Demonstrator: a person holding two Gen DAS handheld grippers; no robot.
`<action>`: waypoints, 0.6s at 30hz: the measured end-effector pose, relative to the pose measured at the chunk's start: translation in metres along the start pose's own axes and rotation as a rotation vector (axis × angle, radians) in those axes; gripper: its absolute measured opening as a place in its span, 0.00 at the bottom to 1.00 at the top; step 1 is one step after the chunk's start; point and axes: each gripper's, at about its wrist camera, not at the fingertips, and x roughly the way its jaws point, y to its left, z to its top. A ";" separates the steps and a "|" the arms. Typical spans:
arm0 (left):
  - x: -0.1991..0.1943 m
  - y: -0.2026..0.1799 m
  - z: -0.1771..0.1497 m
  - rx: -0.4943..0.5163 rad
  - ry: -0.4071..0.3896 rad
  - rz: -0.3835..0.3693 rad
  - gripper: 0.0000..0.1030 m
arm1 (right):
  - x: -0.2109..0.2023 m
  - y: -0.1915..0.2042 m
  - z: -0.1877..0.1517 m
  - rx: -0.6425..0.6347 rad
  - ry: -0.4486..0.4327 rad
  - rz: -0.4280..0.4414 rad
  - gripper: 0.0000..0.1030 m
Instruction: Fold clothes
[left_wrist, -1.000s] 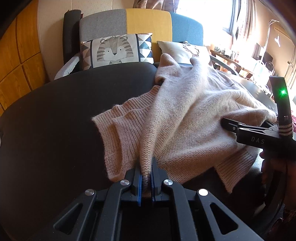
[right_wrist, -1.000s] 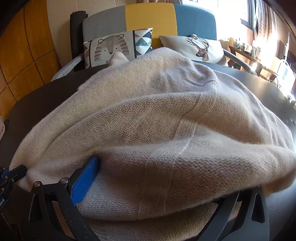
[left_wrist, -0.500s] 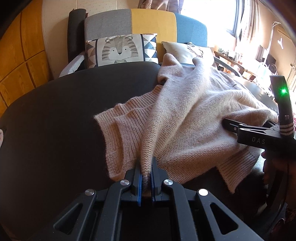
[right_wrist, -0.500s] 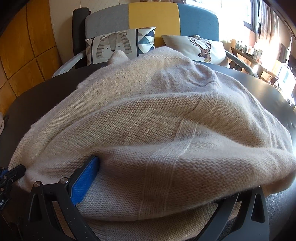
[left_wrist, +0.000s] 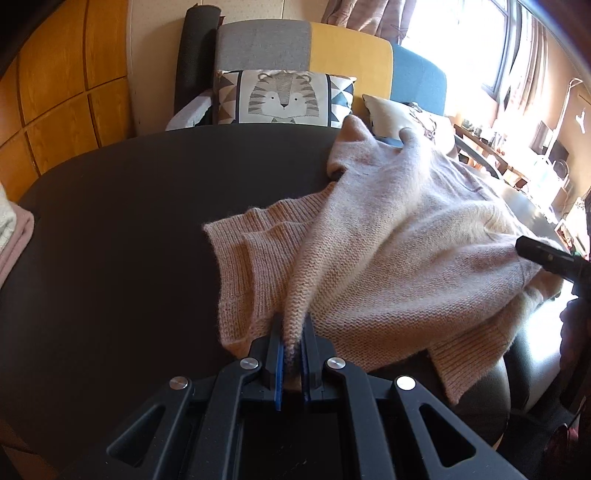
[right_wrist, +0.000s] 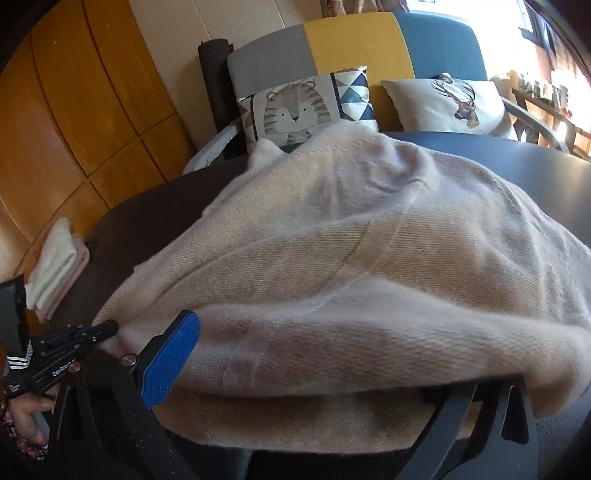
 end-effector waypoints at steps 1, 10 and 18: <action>-0.002 0.000 -0.002 0.012 0.005 -0.001 0.06 | -0.004 -0.010 -0.002 0.031 -0.007 -0.010 1.00; -0.019 -0.012 -0.017 0.125 0.030 -0.025 0.06 | -0.013 -0.086 -0.012 0.198 0.039 -0.113 0.54; -0.029 -0.012 -0.017 0.135 0.042 -0.051 0.06 | -0.006 -0.067 -0.016 0.069 0.009 -0.122 0.21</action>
